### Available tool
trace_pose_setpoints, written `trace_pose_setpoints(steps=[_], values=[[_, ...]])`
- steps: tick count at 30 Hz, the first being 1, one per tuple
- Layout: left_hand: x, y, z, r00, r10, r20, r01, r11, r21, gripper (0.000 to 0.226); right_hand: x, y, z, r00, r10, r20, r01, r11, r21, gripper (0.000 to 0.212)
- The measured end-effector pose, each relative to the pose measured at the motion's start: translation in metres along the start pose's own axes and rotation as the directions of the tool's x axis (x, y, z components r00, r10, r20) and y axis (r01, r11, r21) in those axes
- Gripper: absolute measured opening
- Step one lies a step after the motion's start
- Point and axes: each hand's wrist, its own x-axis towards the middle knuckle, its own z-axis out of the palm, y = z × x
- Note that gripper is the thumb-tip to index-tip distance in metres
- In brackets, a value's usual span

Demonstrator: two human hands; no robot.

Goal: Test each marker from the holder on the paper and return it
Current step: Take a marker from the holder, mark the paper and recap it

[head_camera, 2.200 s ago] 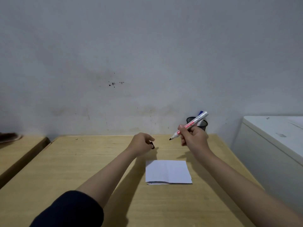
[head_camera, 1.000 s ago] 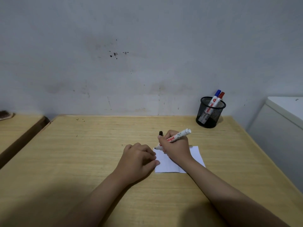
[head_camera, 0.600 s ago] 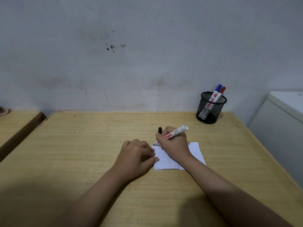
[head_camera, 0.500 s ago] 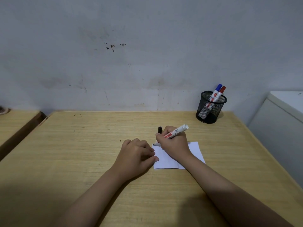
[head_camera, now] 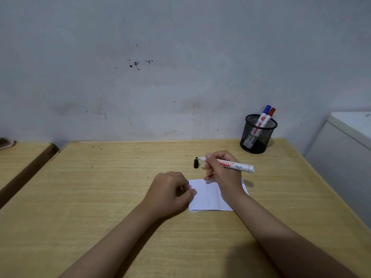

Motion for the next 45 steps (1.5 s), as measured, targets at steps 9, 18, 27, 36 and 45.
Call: trace_pose_setpoints(steps=[9,18,27,36,45], values=[[0.058,0.013,0.014,0.971,-0.228,-0.072,0.212,0.961,-0.178,0.026,-0.006,-0.029,-0.023,0.997,-0.082,0.014,0.082,0.996,-0.024,0.012],[0.072,0.024,0.001,0.945,-0.326,0.022,0.303,0.846,-0.439,0.012,-0.033,-0.05,-0.045,0.975,-0.087,0.205,0.114,0.986,-0.123,0.019],[0.043,0.065,-0.043,0.924,-0.339,0.176,0.284,0.303,-0.91,0.015,-0.058,-0.077,-0.05,0.968,-0.187,0.167,0.195,0.98,-0.032,0.014],[0.024,0.089,-0.058,0.962,-0.214,0.17,0.248,0.423,-0.872,0.016,-0.076,-0.1,-0.048,0.953,-0.198,0.229,0.217,0.974,-0.061,0.012],[0.008,0.102,-0.071,0.992,-0.115,0.056,0.1,0.43,-0.897,0.012,-0.09,-0.119,-0.05,0.917,-0.203,0.345,0.229,0.973,-0.038,0.019]])
